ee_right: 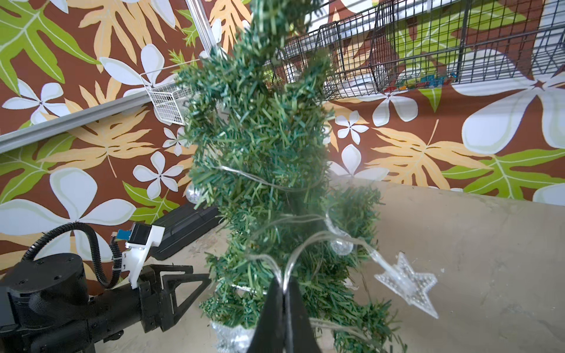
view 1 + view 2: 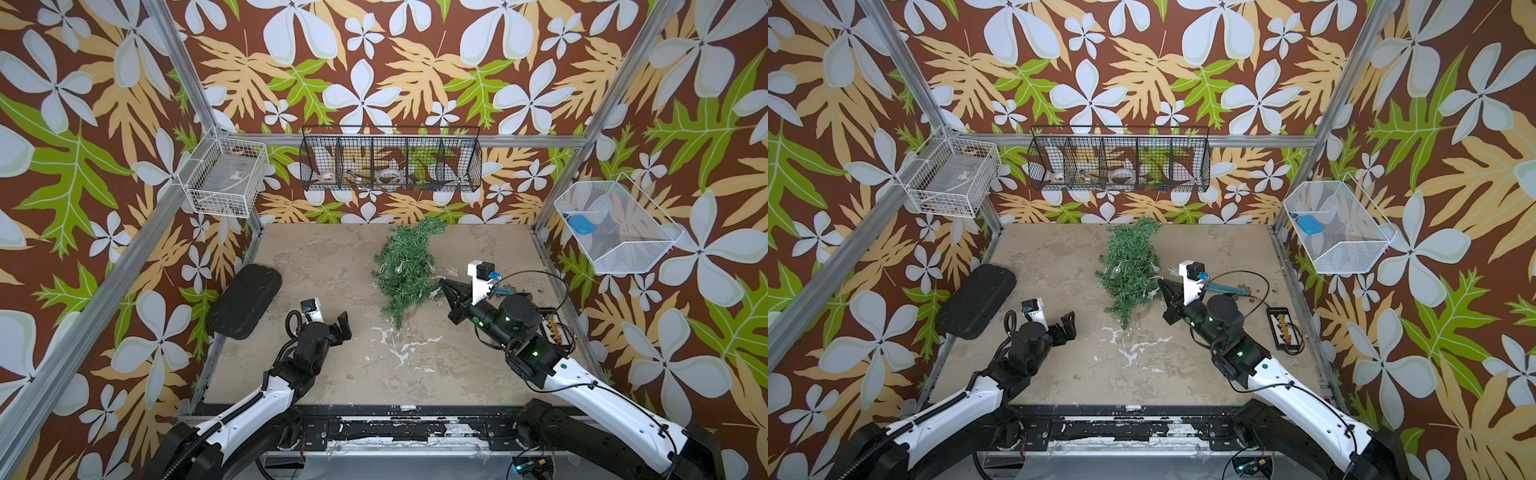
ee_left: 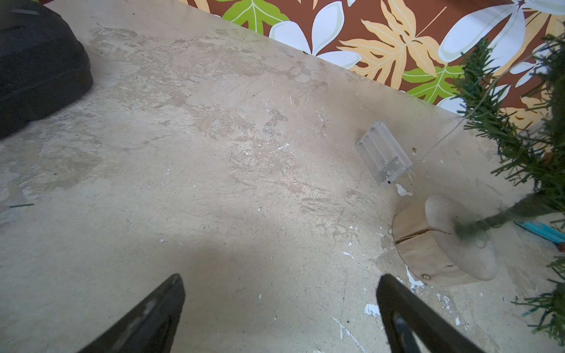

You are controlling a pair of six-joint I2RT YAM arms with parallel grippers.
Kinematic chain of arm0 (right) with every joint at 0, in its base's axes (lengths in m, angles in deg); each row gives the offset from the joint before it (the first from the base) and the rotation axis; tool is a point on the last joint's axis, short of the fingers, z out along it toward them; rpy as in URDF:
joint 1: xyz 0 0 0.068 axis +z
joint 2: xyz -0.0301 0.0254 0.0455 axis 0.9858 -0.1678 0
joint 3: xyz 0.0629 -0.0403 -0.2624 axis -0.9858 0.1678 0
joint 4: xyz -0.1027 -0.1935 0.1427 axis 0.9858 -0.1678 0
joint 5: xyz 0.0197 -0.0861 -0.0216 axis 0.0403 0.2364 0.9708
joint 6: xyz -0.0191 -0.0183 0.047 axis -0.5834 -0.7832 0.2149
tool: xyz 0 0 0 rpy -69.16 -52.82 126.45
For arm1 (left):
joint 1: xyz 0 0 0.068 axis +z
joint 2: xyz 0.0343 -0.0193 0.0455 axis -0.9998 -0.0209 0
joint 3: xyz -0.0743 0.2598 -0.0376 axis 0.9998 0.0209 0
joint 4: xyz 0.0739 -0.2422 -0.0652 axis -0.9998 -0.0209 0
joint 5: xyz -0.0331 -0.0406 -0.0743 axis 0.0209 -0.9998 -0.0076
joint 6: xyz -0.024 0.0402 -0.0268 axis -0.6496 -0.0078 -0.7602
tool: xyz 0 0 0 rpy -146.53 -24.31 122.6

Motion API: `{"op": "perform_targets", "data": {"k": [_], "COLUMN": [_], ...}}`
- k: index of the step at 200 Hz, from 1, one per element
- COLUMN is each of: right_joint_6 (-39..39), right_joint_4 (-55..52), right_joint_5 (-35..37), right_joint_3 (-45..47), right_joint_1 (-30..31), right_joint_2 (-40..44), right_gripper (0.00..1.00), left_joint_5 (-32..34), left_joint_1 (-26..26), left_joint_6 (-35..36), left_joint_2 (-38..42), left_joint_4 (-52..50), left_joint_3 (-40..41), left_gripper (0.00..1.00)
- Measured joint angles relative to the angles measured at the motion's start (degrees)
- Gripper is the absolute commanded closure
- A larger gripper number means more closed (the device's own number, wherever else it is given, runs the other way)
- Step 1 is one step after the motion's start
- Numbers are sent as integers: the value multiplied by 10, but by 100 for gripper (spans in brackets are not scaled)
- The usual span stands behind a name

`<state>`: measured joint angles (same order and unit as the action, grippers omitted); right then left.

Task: Remove string lights from the small christmas tree
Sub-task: Remove the light string from the Christmas tree.

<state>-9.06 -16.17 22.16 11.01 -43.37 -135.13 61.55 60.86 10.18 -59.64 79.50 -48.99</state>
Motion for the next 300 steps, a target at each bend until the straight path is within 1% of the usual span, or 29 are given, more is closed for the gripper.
{"op": "perform_targets", "data": {"k": [30, 43, 59, 75, 100, 126, 143, 185, 194, 221, 251, 300], "right_joint_6": [-7, -7, -7, -7, 3, 25, 38, 55, 63, 71, 86, 95], "right_joint_4": [-26, -38, -52, -66, -85, -103, -109, -108, -108, -107, -109, -120], "right_joint_5": [11, 24, 50, 69, 76, 67, 51, 7, -2, -31, -44, -63], "right_joint_3": [-48, -68, -88, -113, -148, -169, -188, -252, -263, -286, -312, -372], "right_joint_1": [0, 0, -1, -7, -42, -110, -146, -198, -204, -206, -216, -223], "right_joint_2": [-10, -17, -26, -38, -56, -68, -80, -145, -156, -183, -215, -260], "right_gripper": [100, 100, 100, 100, 100, 100, 100, 100, 100, 100, 100, 100], "left_joint_5": [2, 15, 51, 54, 7, -48, -89, -195, -214, -241, -275, -306], "left_joint_1": [0, 0, 0, 2, 2, 1, -2, -7, -8, -9, -10, -10], "left_joint_6": [0, -3, -51, -79, -99, -104, -107, -108, -108, -108, -108, -124], "left_joint_2": [0, 0, 2, 9, 12, -6, -38, -139, -155, -199, -279, -378], "left_joint_4": [0, 1, -5, 2, 24, 55, 76, 112, 123, 154, 177, 231], "left_joint_3": [0, 2, 7, 23, 38, 21, 7, -45, -49, -62, -102, -139], "left_gripper": [0, 0, 0, 0, 1, 7, 10, 11, 11, 11, 12, 14]}}
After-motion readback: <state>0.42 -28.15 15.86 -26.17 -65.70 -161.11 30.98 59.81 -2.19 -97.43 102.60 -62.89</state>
